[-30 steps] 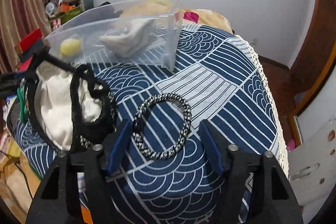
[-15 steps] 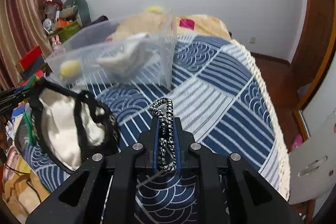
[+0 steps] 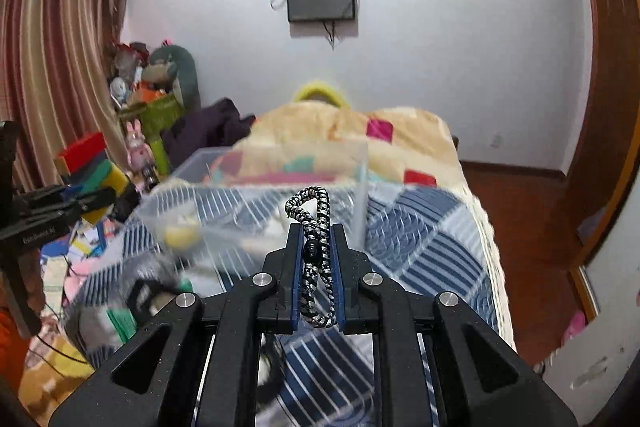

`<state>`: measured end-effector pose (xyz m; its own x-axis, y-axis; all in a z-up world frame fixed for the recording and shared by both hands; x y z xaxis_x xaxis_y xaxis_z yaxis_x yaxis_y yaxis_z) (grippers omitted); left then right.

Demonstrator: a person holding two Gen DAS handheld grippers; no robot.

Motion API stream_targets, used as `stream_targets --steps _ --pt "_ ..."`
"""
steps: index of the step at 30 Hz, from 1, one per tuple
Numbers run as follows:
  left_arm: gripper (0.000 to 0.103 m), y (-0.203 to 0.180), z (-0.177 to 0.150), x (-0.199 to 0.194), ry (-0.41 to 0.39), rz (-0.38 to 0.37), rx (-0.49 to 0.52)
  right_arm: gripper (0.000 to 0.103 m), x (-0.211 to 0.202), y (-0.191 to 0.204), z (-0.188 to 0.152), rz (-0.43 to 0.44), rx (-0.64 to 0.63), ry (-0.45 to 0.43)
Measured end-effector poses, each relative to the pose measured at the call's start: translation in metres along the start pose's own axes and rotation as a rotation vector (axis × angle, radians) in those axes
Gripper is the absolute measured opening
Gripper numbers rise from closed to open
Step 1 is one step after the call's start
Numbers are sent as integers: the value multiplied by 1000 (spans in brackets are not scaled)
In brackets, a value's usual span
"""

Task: Organize soft objects
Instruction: 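Drop the green sponge and braided bracelet into the clear box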

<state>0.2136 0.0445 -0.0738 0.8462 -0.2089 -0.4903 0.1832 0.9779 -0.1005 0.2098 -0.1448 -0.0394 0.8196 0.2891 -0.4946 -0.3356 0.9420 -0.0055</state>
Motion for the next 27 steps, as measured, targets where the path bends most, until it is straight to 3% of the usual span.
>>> stream_targets --steps 5,11,27 --pt "37 -13 19 16 -12 -26 11 11 13 11 16 34 -6 -20" --pt "37 -24 27 47 29 -50 7 11 40 29 24 61 -33 3" --pt "37 -40 -6 126 240 -73 24 11 115 36 -14 52 -47 218"
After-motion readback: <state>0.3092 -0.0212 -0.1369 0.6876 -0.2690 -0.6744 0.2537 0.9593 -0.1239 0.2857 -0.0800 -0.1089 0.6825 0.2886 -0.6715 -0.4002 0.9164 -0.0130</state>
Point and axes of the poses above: each gripper's, at about its wrist camera, not at the fingertips, and x roughly the way its jaws point, y to its left, z to its top, the point moved 9 cm from there along x, roughly the way its jaws point, and after that the axes turned 4 degrees about -z, right-handed, at the moved point
